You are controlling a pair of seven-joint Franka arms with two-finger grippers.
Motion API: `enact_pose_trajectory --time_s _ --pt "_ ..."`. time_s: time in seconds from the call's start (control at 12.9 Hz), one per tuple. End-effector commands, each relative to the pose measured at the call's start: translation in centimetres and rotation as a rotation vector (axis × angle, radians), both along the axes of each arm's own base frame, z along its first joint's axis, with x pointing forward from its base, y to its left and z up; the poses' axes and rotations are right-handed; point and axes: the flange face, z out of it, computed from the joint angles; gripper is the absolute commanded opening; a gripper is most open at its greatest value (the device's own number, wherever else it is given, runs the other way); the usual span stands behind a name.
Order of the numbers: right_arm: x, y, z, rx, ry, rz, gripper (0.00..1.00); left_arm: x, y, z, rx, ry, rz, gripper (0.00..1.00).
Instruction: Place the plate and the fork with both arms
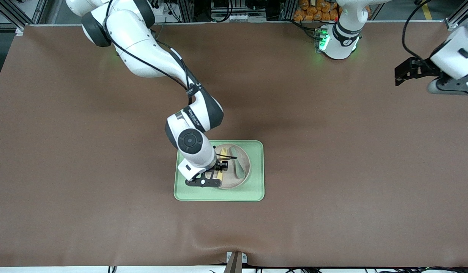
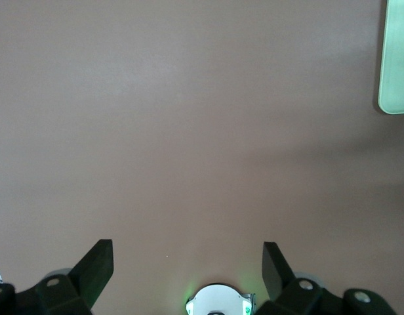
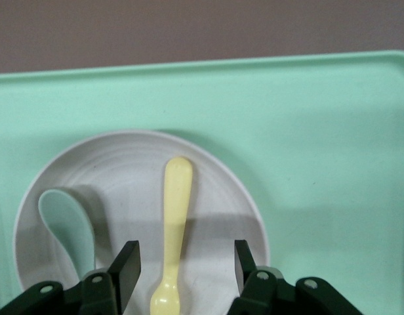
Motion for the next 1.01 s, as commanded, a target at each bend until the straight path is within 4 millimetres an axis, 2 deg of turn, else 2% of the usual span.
enact_pose_trajectory --time_s 0.0,0.23,0.39,0.54,0.93 --pt "-1.3 1.8 -1.1 -0.029 0.005 0.017 0.64 0.3 0.1 -0.1 -0.038 0.02 -0.019 1.0" --pt "-2.3 2.2 -2.5 -0.062 0.028 0.006 0.61 0.7 -1.4 -0.4 -0.034 0.024 -0.038 1.0" --pt "-2.8 2.4 -3.0 -0.07 0.037 0.01 0.55 1.0 0.0 -0.3 -0.052 0.022 -0.022 1.0" --pt "-2.9 2.5 -3.5 -0.074 0.042 0.01 0.55 1.6 1.5 -1.0 -0.095 0.036 -0.052 1.0" --pt "-3.9 3.6 -3.8 -0.078 0.048 0.004 0.54 1.2 0.5 -1.3 -0.073 0.051 -0.02 1.0"
